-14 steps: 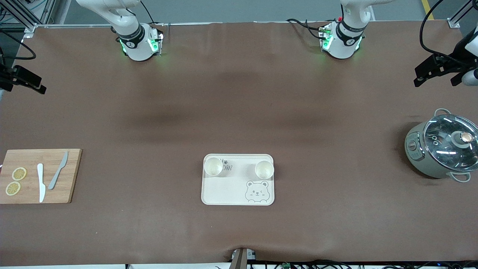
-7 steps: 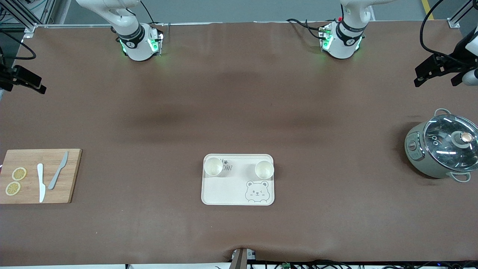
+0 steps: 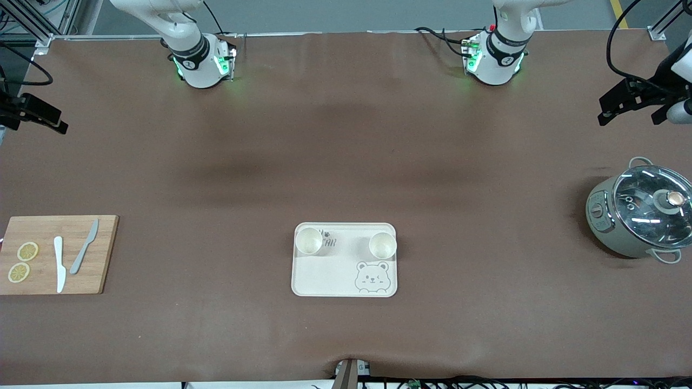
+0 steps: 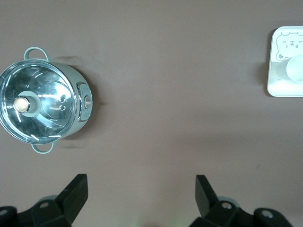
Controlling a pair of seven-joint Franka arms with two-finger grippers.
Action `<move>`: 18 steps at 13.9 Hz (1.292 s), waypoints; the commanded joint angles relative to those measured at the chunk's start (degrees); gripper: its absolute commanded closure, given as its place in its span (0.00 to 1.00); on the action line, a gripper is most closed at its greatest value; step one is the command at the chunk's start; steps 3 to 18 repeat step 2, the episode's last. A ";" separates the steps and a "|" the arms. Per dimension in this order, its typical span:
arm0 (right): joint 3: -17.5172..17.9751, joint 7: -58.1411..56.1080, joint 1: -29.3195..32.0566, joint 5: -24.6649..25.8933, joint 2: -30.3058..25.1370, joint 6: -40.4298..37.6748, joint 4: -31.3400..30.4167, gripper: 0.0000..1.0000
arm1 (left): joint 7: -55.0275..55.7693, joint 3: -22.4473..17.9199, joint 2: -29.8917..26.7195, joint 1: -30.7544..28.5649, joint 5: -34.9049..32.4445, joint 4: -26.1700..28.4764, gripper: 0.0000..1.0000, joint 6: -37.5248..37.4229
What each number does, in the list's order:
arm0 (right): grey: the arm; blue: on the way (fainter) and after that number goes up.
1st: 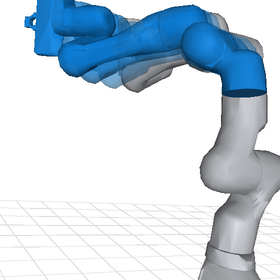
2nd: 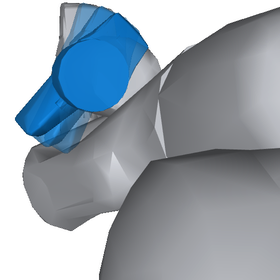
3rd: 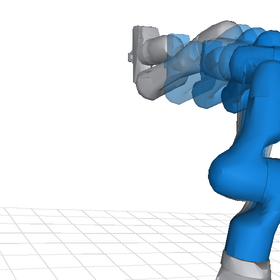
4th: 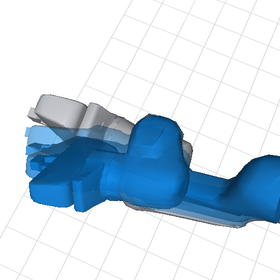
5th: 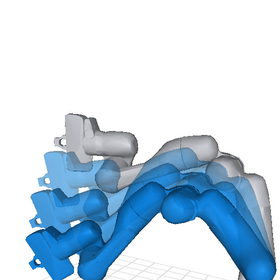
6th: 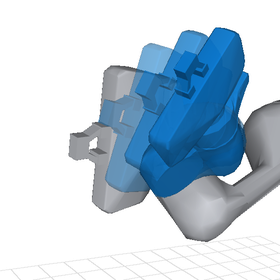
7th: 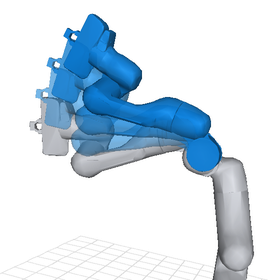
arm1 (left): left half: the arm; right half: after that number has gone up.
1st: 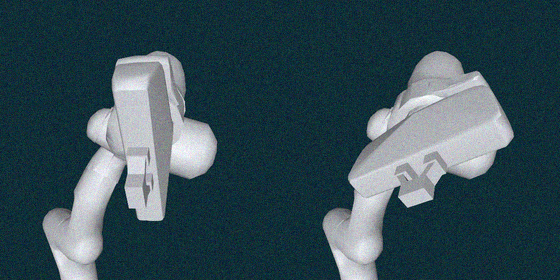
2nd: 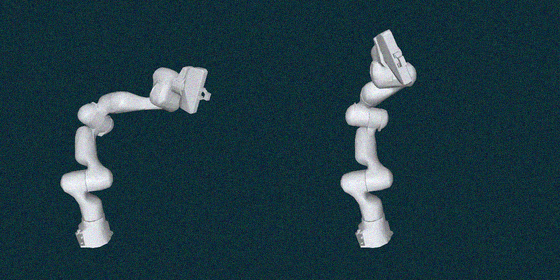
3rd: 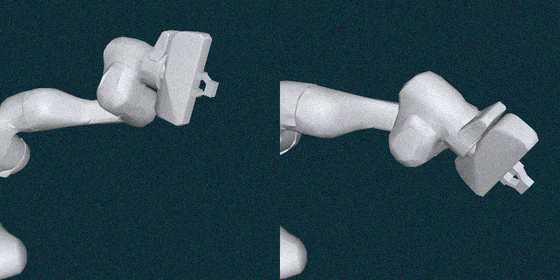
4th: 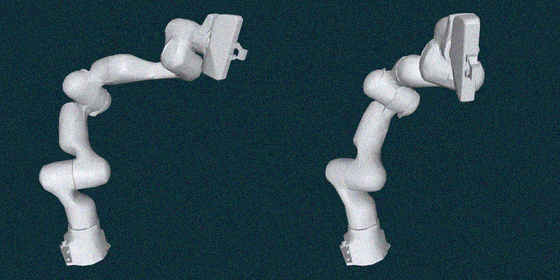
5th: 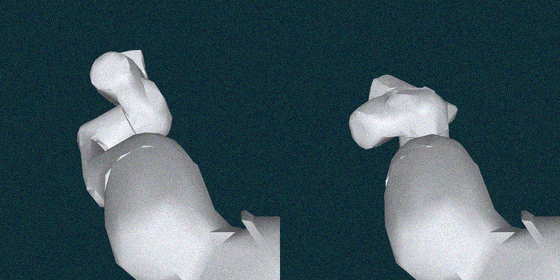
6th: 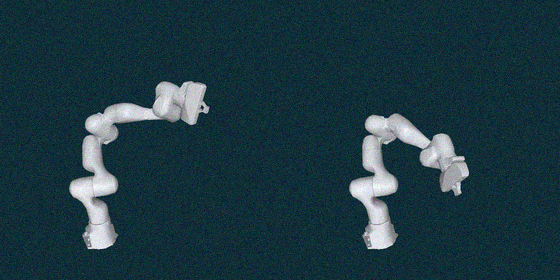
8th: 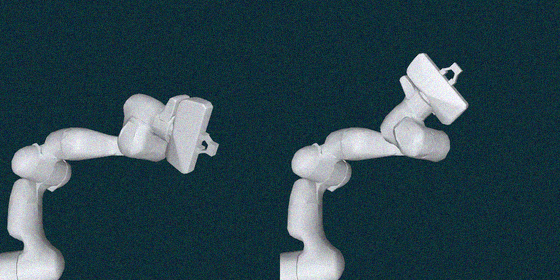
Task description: Place white IKEA cup upright on tray with both arms
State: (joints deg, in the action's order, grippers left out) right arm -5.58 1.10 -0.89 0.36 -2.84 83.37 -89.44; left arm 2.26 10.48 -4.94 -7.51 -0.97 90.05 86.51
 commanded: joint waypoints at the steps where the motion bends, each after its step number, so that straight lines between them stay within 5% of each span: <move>1: 0.92 -0.75 1.33 0.87 -0.67 -0.58 -0.21 0.00 | -0.24 0.24 -0.42 -0.40 0.88 -0.05 0.00 0.06; 18: 0.92 -0.75 1.42 0.87 -0.67 -0.58 -0.12 0.00 | -0.15 0.24 -0.33 -0.40 0.88 -0.05 0.00 0.06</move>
